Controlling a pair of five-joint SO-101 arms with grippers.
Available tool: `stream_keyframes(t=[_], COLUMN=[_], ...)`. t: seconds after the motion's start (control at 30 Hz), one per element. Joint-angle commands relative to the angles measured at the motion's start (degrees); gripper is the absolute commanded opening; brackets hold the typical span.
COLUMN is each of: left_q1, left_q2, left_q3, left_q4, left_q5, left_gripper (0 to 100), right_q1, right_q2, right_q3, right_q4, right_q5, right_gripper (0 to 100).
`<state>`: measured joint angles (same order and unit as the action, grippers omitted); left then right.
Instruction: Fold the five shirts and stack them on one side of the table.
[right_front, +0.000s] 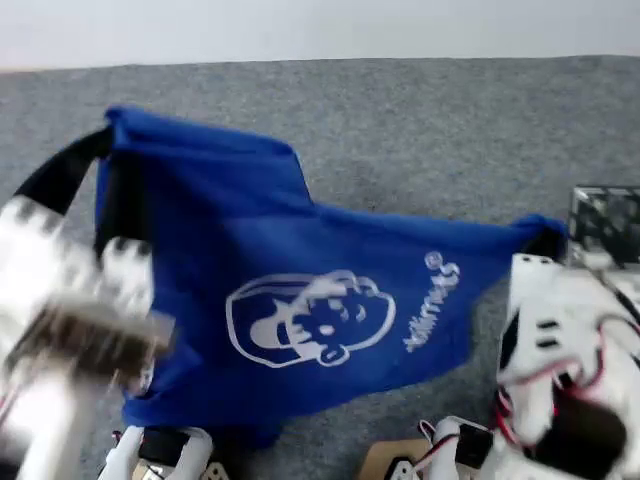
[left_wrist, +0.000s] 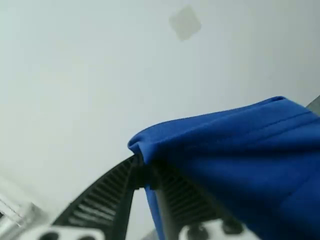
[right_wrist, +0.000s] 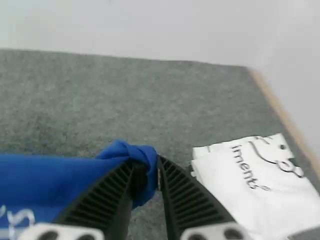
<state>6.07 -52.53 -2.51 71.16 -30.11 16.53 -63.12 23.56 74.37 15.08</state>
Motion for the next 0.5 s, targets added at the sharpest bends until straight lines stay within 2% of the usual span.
stream_keyframes(t=[0.0,0.23,0.47], left_q1=[-3.1,-4.0,-4.3], left_q2=[0.4,0.4,3.7], left_q3=[15.6,42.4,57.4], left_q4=[-18.3,-48.3,-68.0], left_q5=[2.9,3.0,3.0], left_gripper=[0,0,0], right_q1=[-0.7,-2.4,-6.2], right_q2=[2.4,16.0,28.8], right_q3=[6.0,7.7,7.7], right_q4=[-9.9,-23.5,-36.2], right_q5=[-0.2,-0.4,-0.4], right_gripper=[0.9,0.9,0.9])
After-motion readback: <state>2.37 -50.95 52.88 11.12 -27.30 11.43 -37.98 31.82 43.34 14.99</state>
